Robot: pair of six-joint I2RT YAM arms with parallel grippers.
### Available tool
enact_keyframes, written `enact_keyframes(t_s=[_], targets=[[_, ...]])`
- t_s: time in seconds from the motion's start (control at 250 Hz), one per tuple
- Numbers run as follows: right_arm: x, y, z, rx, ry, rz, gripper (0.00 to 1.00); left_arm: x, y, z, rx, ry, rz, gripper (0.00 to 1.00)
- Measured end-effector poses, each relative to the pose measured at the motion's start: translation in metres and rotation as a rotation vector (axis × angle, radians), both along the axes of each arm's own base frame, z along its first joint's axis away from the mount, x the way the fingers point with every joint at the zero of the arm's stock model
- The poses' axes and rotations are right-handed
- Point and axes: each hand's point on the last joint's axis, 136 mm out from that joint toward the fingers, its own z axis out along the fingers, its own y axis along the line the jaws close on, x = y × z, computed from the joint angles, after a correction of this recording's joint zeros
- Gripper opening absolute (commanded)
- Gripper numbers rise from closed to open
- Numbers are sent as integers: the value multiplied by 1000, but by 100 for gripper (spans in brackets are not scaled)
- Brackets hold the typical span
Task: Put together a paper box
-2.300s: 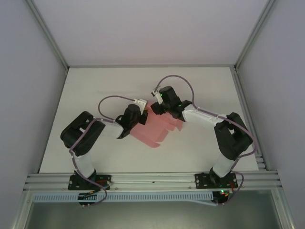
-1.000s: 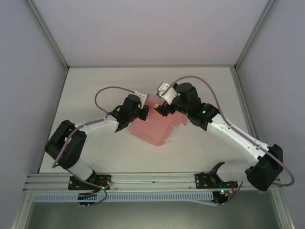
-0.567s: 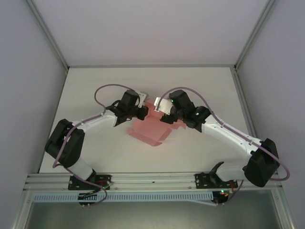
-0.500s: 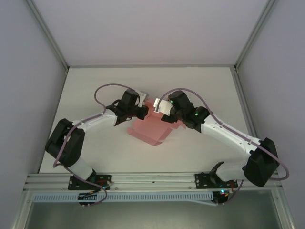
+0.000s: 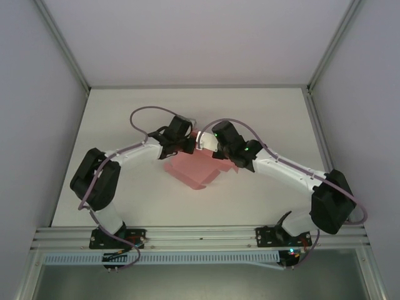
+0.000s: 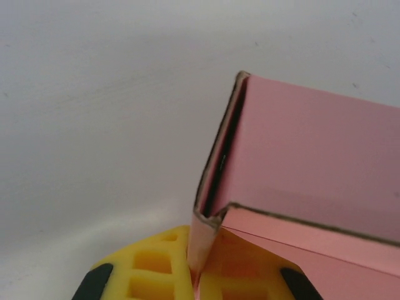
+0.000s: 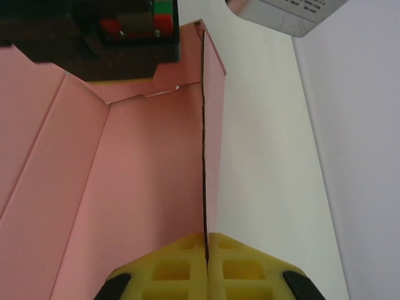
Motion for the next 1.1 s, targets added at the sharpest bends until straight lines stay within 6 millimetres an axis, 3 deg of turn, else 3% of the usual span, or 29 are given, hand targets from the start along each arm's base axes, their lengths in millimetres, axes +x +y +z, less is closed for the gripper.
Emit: enact_keyframes(t_s=[0.307,0.359,0.411,0.455,0.567,0.627,0.687,0.763,0.811,0.958,1.102], targets=[[4,7,0,51,35,-10,0,5,10,1,63,-70,102,0],[4,7,0,60,42,-11,14,3,9,0,54,-79,86,0],[4,7,-1,69,51,-17,20,-2,10,0,46,-86,64,0],[2,6,-1,74,59,-21,35,-4,20,-5,57,-86,72,0],[-1,8,4,129,71,-18,44,-12,46,-17,71,-63,95,0],[-6,12,10,178,80,-7,48,-17,51,-13,62,-74,93,0],[-12,14,20,245,84,-1,74,-19,51,1,40,-106,84,0],[-17,12,43,335,47,-3,79,-19,48,23,1,-162,76,0],[-20,8,61,406,19,-19,88,-19,48,36,-18,-194,80,0],[-9,-25,118,633,-72,-173,100,-22,55,58,-45,-266,86,0],[6,-64,141,793,-95,-340,100,-30,63,61,-46,-280,87,0]])
